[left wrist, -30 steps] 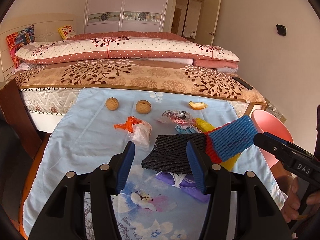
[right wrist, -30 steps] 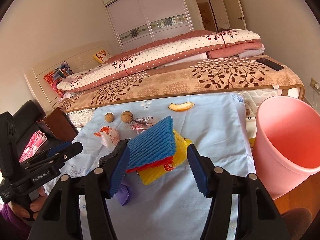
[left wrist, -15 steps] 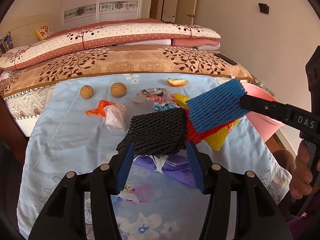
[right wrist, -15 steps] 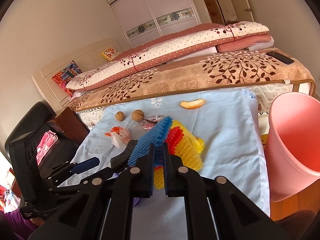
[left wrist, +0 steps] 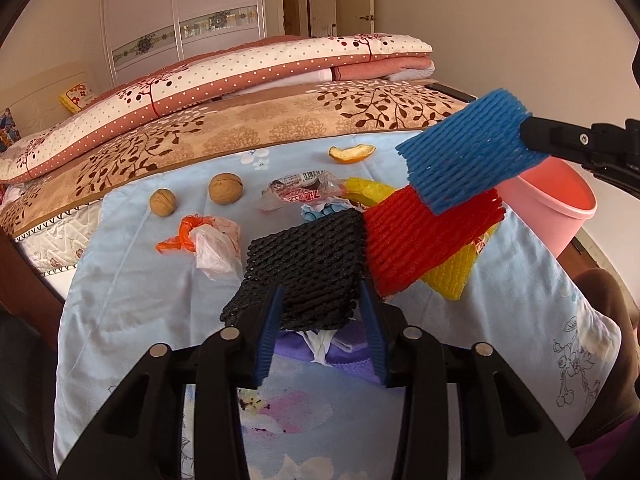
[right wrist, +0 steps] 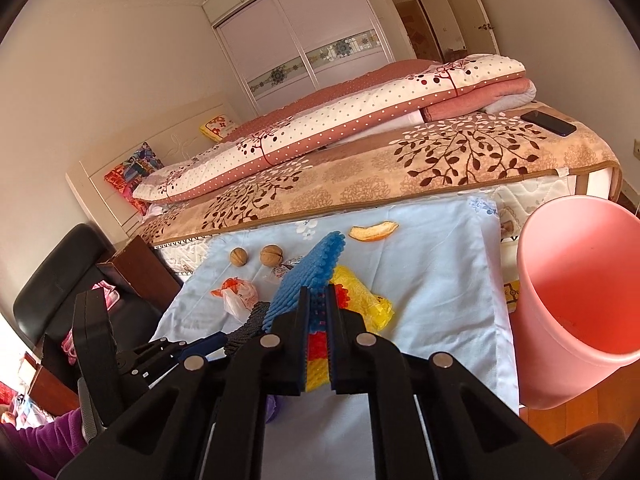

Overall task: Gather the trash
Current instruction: 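Close right tool on blue foam net while left tool grasps black foam net, then carry both nets over pink bin and open right tool to drop blue net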

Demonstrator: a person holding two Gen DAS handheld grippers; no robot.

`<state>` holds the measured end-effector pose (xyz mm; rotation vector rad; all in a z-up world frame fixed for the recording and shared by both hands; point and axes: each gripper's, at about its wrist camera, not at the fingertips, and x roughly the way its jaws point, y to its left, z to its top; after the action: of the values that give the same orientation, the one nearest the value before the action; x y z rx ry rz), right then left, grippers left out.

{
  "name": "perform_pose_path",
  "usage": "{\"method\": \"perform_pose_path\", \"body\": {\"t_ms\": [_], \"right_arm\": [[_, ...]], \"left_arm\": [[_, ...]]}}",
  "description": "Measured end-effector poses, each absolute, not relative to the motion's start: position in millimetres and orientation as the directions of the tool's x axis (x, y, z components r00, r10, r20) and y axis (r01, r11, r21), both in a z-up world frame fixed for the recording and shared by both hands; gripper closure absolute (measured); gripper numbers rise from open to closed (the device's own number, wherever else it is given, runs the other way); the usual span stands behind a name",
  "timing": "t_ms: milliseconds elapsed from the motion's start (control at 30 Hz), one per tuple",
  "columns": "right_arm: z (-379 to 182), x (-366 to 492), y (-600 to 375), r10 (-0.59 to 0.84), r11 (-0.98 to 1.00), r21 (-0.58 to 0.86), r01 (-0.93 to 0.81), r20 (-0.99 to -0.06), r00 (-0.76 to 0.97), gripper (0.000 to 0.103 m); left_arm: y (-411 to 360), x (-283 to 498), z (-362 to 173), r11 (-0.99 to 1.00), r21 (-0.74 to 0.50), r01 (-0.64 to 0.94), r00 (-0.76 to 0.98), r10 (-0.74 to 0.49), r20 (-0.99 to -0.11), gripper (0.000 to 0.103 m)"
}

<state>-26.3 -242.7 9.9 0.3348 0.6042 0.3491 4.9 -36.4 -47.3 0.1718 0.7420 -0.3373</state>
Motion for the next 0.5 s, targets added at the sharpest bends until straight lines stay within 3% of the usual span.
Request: {"method": "perform_pose_path", "body": {"t_ms": [67, 167, 500], "right_arm": [[8.9, -25.0, -246.9, 0.41, 0.887, 0.41, -0.212, -0.489, 0.77, 0.097], [9.2, -24.7, -251.7, 0.404, 0.888, 0.411, -0.205, -0.487, 0.774, 0.097], [17.3, -26.1, -276.9, 0.368, 0.891, 0.421, -0.168, -0.455, 0.811, 0.096]], "left_arm": [[-34.4, 6.6, -45.1, 0.934, 0.012, 0.356, 0.682, -0.25, -0.687, 0.082], [-31.5, 7.5, -38.7, 0.938, -0.013, 0.346, 0.684, -0.262, -0.681, 0.089], [-25.8, 11.3, 10.3, 0.937, -0.12, 0.329, 0.707, -0.329, -0.626, 0.093]]}}
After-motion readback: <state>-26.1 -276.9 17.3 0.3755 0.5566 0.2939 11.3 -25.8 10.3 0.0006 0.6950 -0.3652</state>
